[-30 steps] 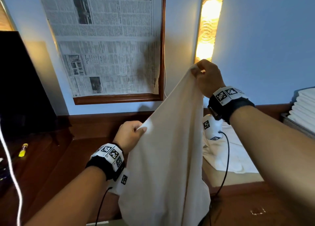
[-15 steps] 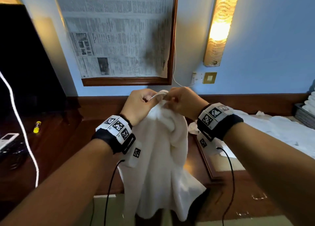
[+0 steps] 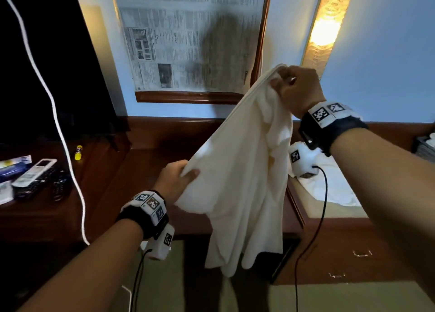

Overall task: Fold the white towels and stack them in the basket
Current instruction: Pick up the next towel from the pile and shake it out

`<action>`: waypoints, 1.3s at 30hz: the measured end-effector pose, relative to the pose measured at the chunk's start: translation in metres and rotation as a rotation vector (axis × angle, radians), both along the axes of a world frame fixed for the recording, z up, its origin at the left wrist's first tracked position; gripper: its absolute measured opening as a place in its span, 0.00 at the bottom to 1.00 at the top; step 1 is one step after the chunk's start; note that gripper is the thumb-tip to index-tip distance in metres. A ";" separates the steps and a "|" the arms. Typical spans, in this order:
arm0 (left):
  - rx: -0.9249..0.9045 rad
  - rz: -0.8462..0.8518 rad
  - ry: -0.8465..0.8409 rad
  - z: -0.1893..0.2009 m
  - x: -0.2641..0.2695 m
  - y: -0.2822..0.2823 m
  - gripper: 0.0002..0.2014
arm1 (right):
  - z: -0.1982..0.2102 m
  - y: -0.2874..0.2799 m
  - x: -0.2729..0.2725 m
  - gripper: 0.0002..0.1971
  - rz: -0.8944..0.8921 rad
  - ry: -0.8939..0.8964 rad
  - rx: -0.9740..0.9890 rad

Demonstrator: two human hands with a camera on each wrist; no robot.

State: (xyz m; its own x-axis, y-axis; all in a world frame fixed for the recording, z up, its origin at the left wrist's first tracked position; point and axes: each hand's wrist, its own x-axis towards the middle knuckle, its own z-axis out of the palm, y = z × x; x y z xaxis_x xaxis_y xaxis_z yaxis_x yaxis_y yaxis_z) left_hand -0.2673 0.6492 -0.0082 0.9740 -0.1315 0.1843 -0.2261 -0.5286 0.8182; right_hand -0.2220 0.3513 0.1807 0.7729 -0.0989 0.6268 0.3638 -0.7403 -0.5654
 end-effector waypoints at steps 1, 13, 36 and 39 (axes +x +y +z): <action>0.025 0.012 -0.007 -0.002 -0.004 0.007 0.18 | -0.006 -0.001 -0.003 0.12 -0.050 0.006 -0.012; -0.220 -0.012 0.117 -0.012 -0.042 0.041 0.30 | -0.062 -0.031 -0.044 0.07 -0.324 0.179 0.153; 0.951 -0.206 -0.101 -0.009 -0.040 0.076 0.20 | -0.109 -0.038 -0.057 0.08 -0.475 0.452 -0.070; 0.968 -0.098 -0.070 -0.016 -0.042 0.079 0.29 | -0.124 -0.042 -0.053 0.08 -0.461 0.486 -0.079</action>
State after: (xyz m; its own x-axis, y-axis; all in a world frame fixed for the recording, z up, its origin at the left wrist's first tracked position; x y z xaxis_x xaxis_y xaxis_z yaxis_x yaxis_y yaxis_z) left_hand -0.3092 0.7282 -0.0245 0.9416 -0.3366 0.0104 -0.3368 -0.9413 0.0227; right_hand -0.2747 0.3091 0.0563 0.8583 -0.4549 0.2374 -0.2816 -0.8044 -0.5231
